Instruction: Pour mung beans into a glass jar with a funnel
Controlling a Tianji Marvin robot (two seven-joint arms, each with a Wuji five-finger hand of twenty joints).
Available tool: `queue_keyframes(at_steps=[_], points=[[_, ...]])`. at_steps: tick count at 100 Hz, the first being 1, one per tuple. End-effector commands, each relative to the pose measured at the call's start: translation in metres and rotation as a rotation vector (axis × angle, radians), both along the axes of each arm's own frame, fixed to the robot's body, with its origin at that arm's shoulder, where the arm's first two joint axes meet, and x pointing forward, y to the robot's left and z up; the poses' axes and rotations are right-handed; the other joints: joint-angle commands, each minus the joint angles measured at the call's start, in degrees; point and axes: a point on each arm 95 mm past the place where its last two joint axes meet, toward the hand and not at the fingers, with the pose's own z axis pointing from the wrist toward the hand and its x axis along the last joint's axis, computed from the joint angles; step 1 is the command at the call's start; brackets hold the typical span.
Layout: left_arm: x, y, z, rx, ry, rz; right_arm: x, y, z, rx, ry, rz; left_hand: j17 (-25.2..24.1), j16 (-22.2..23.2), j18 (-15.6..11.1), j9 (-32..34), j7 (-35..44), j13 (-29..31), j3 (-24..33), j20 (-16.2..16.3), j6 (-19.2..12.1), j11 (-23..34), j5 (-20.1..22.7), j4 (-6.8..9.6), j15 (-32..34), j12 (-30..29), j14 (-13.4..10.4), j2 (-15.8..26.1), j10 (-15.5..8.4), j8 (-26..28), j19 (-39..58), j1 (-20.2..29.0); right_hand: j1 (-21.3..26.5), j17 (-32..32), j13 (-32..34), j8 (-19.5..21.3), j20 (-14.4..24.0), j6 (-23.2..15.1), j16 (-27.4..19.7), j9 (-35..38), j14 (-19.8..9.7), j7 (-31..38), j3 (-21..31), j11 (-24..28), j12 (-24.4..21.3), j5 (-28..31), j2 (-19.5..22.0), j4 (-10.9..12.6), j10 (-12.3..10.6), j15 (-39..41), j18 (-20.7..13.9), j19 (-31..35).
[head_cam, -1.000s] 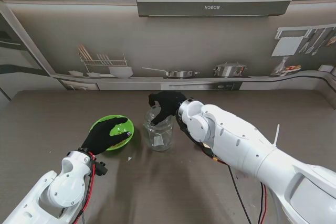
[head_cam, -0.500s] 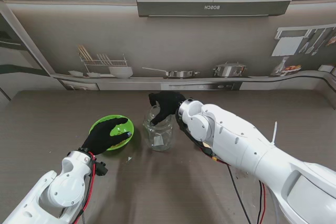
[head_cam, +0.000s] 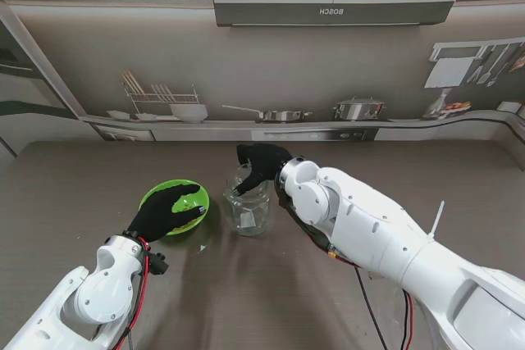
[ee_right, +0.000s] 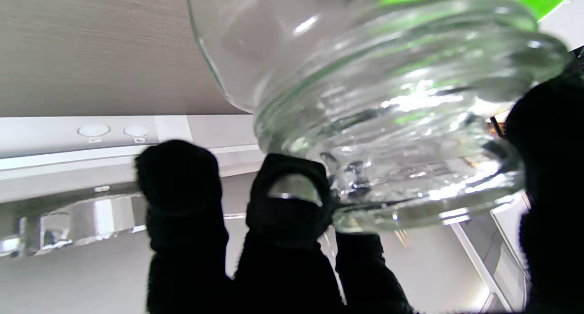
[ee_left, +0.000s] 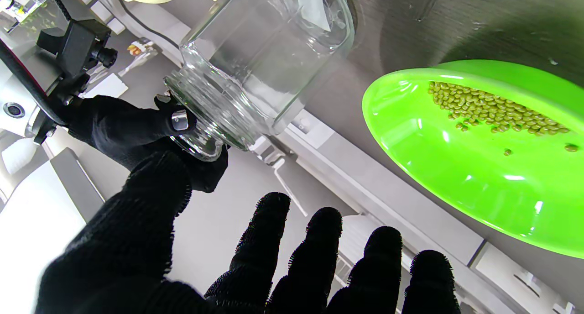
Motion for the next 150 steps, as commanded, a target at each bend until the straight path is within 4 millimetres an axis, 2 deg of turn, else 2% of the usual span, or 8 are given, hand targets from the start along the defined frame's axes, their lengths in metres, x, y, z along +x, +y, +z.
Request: queue_keyframes(at_steps=[1,57,88,118,150], points=[[-0.001,-0.002,0.001,0.000,0.009,-0.012,-0.004,0.008,0.006,0.022,0.008,0.013,-1.52,-0.76,0.01,-0.22,0.10,-1.14,-1.26,-0.04,0.39,0.01,0.26,0.36,-1.23,0.19,-0.99,2.57,0.42,-0.25,-1.20,0.76,20.34,1.48,2.97,1.39,-0.62,-0.96,0.99,7.90,-1.67,5.04,20.67,15.75,4.49,1.55,7.33,0.69,-13.57,1.60,-0.99,2.75],[-0.001,-0.002,0.001,-0.001,0.019,-0.014,-0.011,0.007,0.027,0.098,0.014,-0.008,-1.61,-0.77,-0.12,-0.51,0.05,-1.20,-1.37,-0.02,0.19,-0.09,0.20,0.39,-1.26,0.14,-1.01,2.80,0.39,-0.26,-1.24,0.89,20.40,1.46,3.00,1.22,-0.57,-1.03,1.33,7.90,-1.31,5.02,20.47,15.74,4.50,1.63,7.54,0.73,-13.57,1.83,-0.44,2.77],[0.000,-0.002,0.001,0.000,0.018,-0.013,-0.036,-0.010,0.036,0.131,0.002,0.001,-1.57,-0.79,-0.12,-0.52,0.06,-1.28,-1.56,0.01,0.38,-0.09,0.21,0.40,-1.32,0.13,-0.97,2.84,0.41,-0.26,-1.22,0.92,20.42,1.47,3.00,1.07,-0.51,-1.08,1.47,7.97,-1.05,5.01,20.31,15.72,4.48,1.83,7.57,0.76,-13.53,2.12,-0.29,2.80],[0.000,-0.002,0.000,-0.004,0.017,-0.013,-0.080,-0.034,0.020,0.146,0.018,0.033,-1.63,-0.81,-0.10,-0.41,0.08,-1.33,-1.61,0.00,0.29,-0.06,0.27,0.40,-1.35,0.14,-0.94,2.91,0.41,-0.26,-1.25,0.97,20.17,1.17,2.97,0.69,-0.49,-1.33,1.53,8.45,-0.58,5.00,20.36,15.44,4.44,2.23,7.52,0.75,-13.39,2.42,0.24,2.64],[0.000,-0.003,0.000,-0.008,0.020,-0.015,-0.122,-0.054,-0.019,0.131,0.053,0.081,-1.64,-0.79,-0.12,-0.43,0.10,-1.30,-1.59,0.02,0.38,-0.06,0.34,0.41,-1.34,0.14,-0.94,2.88,0.41,-0.25,-1.24,1.02,19.31,0.62,2.90,0.51,-0.39,-2.25,1.09,9.08,0.11,5.04,20.50,14.91,4.48,2.57,7.49,0.58,-14.21,1.89,0.52,2.44]])
